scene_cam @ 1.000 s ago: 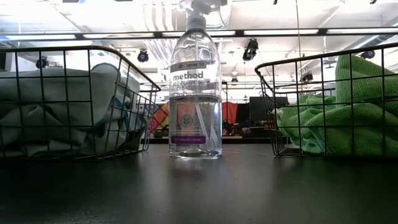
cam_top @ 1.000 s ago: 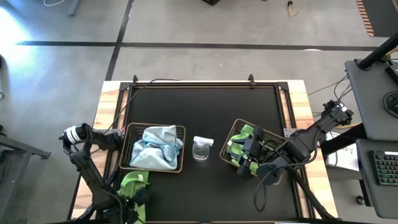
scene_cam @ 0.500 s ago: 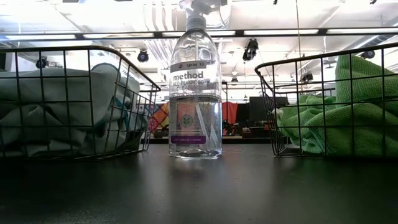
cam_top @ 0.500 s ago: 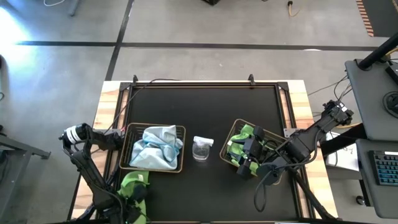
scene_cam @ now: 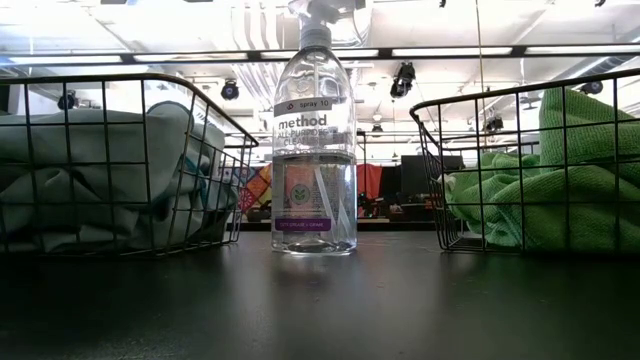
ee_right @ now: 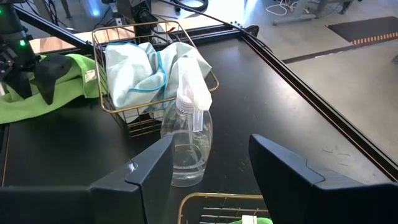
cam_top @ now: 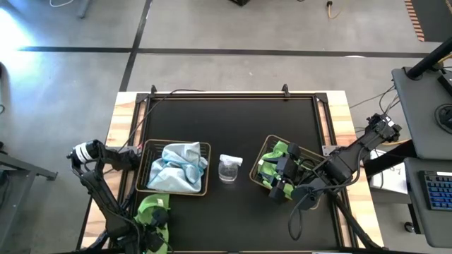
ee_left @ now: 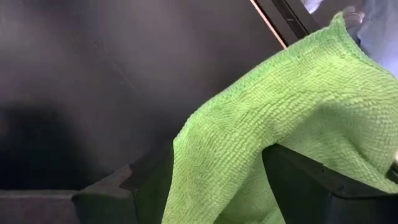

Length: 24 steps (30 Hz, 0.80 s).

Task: Sort microfiber towel by color & place in baskets
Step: Put the green microfiber towel into the right wire basket

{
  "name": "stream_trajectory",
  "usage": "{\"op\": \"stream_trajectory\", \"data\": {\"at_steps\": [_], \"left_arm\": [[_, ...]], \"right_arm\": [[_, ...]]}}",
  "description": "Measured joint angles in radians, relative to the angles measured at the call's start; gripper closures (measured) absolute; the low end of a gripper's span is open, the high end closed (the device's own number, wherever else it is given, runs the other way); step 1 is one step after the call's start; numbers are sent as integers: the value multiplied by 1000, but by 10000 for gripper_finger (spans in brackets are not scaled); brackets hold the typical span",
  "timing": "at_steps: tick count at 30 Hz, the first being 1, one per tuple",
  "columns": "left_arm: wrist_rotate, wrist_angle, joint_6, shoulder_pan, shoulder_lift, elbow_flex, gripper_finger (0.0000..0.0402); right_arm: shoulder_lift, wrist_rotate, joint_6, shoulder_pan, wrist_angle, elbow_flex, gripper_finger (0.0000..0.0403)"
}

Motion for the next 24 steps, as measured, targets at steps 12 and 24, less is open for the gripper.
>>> {"op": "stream_trajectory", "data": {"at_steps": [12,24], "left_arm": [[-12,3,-6,0,0,-3,173],[-83,-1,-139,5,0,-31,250]], "right_arm": [[0,0,0,0,0,0,200],[0,0,0,0,0,0,200]]}}
